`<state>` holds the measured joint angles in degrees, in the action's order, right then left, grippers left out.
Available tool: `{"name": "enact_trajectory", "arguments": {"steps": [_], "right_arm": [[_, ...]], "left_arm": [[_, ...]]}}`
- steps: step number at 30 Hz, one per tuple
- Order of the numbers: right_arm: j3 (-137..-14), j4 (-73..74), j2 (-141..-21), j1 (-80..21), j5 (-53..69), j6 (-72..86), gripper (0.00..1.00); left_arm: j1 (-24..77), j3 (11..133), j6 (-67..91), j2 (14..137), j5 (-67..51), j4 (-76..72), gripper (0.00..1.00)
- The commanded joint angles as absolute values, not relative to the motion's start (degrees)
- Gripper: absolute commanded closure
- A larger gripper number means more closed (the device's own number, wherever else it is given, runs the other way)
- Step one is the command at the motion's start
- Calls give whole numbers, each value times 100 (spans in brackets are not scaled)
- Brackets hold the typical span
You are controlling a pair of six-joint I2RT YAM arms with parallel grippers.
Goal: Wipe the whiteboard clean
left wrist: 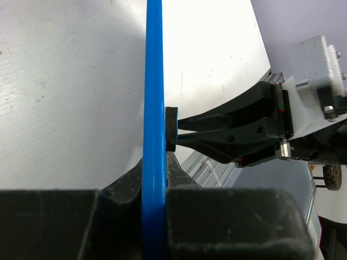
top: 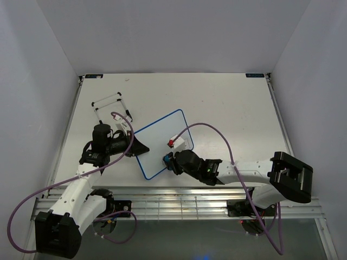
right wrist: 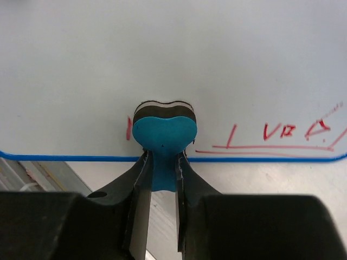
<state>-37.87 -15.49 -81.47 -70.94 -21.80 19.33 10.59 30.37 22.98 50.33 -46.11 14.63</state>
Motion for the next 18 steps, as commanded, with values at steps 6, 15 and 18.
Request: {"name": "enact_trajectory", "arguments": {"steps": [6,15,18], "right_arm": [[-4051,-1053,-8499,-7093,-2900,2733,92],[-4517,-2399,-8455,-7189,-2084,2417,92],[-4702,-2382,-8516,-7189,-1733,2382,92]], "left_arm": [[1204,2866,3699,4615,-5318,914,100],[1204,2303,4921,4043,-4843,659,100],[1204,2224,5018,4052,-4834,642,100]]}}
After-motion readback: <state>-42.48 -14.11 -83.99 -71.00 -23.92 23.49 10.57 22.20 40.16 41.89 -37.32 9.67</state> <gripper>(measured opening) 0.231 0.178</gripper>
